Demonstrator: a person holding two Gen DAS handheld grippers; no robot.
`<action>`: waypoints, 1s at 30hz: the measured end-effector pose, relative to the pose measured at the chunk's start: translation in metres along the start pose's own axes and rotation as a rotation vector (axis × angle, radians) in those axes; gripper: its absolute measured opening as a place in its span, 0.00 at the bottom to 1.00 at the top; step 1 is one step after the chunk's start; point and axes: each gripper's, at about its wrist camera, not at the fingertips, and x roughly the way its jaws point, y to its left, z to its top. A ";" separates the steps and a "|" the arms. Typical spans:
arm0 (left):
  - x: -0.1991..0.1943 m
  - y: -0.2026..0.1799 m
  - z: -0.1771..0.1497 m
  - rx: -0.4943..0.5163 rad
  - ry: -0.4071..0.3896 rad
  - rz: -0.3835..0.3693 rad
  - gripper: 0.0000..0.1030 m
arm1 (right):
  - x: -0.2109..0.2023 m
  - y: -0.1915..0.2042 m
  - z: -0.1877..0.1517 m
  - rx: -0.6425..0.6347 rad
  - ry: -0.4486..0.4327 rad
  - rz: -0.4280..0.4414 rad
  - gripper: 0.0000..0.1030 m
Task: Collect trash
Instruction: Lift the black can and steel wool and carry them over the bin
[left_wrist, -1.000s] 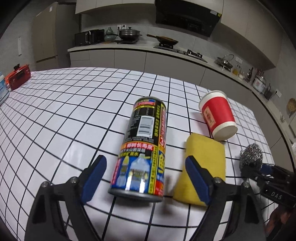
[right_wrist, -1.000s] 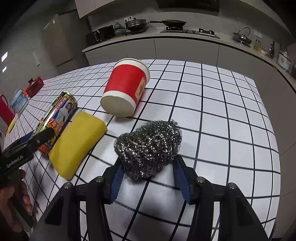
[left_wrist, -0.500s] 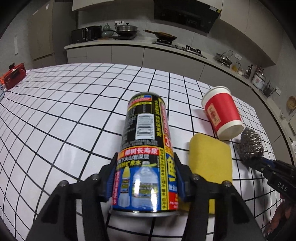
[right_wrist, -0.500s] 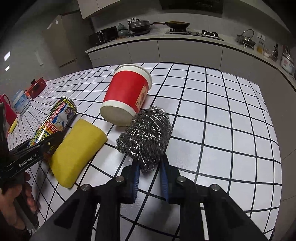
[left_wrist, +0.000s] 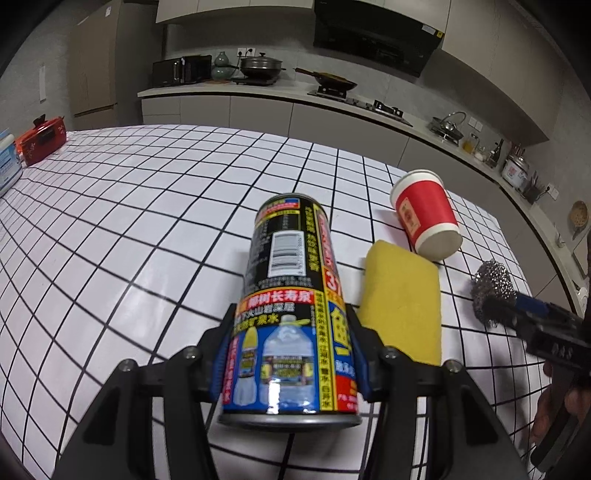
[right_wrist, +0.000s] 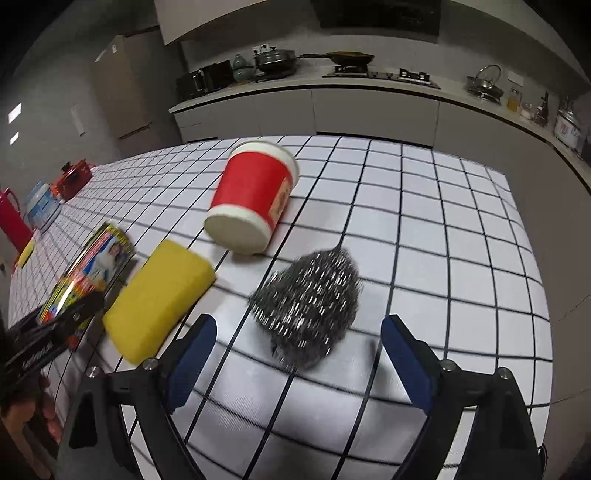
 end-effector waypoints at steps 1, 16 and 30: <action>-0.001 0.000 0.000 -0.001 -0.002 0.002 0.52 | 0.004 -0.001 0.003 0.011 0.010 0.007 0.80; -0.026 -0.031 -0.013 0.047 -0.032 -0.005 0.52 | -0.040 -0.014 -0.015 0.021 -0.016 0.077 0.44; -0.071 -0.098 -0.047 0.082 -0.057 -0.041 0.52 | -0.114 -0.048 -0.064 0.007 -0.048 0.082 0.44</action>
